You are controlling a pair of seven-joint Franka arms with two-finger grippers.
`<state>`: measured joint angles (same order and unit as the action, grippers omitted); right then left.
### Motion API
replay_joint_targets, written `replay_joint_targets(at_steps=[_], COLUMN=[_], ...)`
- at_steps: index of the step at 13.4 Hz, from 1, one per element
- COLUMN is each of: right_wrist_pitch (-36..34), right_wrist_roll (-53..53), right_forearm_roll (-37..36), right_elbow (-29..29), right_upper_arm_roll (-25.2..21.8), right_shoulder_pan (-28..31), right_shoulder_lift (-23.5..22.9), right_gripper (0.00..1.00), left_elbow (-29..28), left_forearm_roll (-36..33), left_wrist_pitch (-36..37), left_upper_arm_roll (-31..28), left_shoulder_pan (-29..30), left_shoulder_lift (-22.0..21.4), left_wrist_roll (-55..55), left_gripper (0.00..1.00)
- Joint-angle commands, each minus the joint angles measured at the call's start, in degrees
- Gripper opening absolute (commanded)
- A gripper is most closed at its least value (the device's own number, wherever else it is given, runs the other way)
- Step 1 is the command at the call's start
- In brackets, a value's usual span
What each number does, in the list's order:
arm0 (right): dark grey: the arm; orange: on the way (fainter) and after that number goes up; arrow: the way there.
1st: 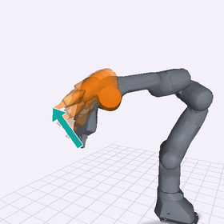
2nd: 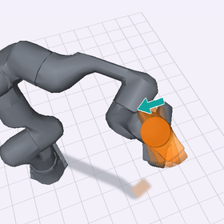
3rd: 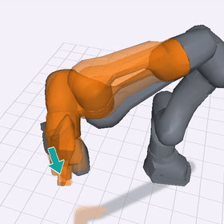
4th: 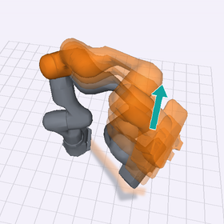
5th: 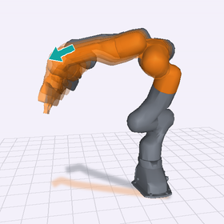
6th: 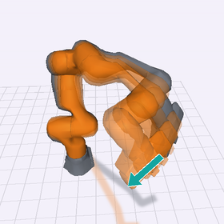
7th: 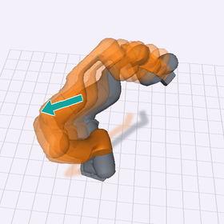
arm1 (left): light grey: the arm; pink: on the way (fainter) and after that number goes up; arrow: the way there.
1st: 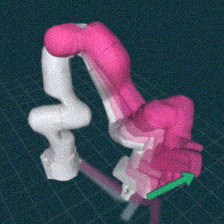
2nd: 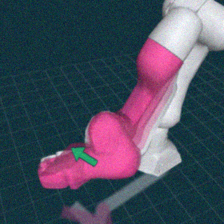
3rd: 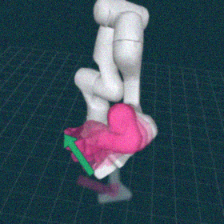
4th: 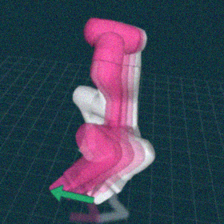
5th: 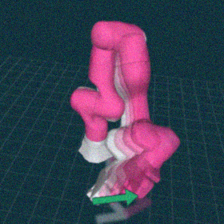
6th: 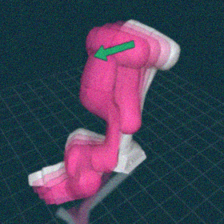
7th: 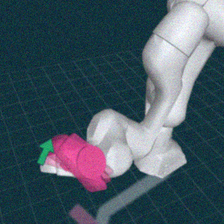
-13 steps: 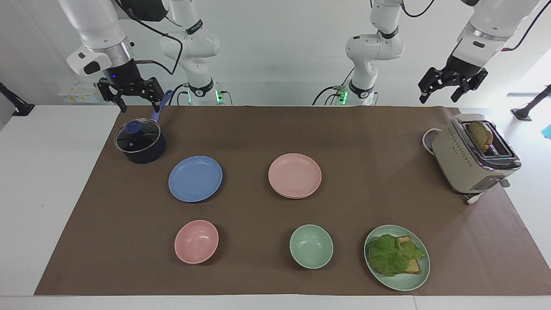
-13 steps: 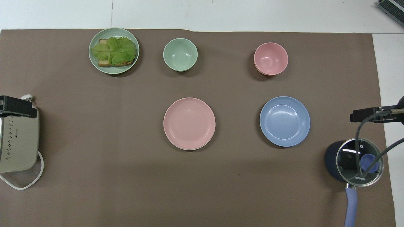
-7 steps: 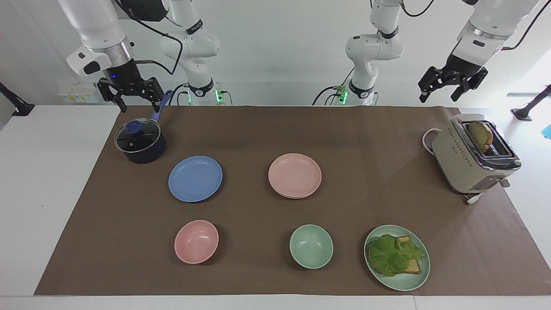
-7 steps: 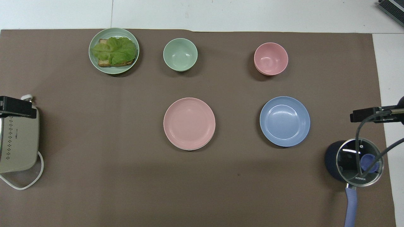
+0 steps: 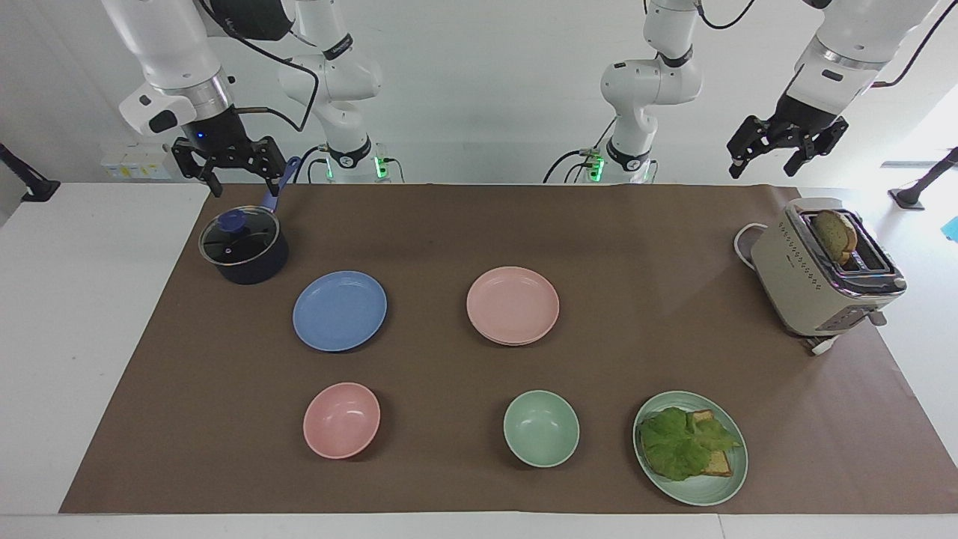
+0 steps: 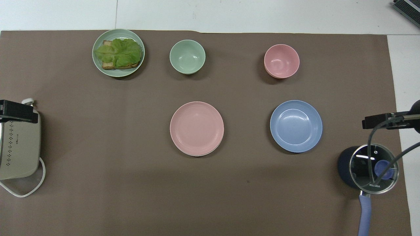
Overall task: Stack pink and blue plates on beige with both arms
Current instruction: 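Reach the right gripper to the rim of the blue plate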
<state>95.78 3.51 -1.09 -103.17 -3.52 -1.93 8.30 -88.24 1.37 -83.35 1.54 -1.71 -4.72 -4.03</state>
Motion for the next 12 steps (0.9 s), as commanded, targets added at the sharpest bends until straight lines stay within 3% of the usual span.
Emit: replay_joint_targets(at_steps=[1, 6, 12], right_wrist_pitch=[10.0, 21.89, 26.38], right_wrist_roll=[3.43, 3.96, 4.49], right_forearm_roll=[0.12, 0.21, 1.52], right_elbow=[-9.82, -13.89, -15.48], right_upper_arm_roll=[0.01, 0.1, 0.18], right_shoulder_pan=[0.43, -0.27, -0.36], right_shoulder_lift=[0.32, -8.81, -11.54], right_gripper=[1.0, 1.0, 1.0], left_elbow=[-0.01, -0.01, -0.01], left_forearm_roll=[-0.76, -0.76, -0.76], left_wrist_pitch=[0.82, 0.82, 0.82], left_upper_arm_roll=[0.13, 0.13, 0.22], left_shoulder_pan=[0.21, 0.21, 0.21], left_shoulder_lift=[-0.29, -0.29, -0.29], left_wrist_roll=[0.61, 0.61, 0.61], left_gripper=[1.0, 1.0, 1.0])
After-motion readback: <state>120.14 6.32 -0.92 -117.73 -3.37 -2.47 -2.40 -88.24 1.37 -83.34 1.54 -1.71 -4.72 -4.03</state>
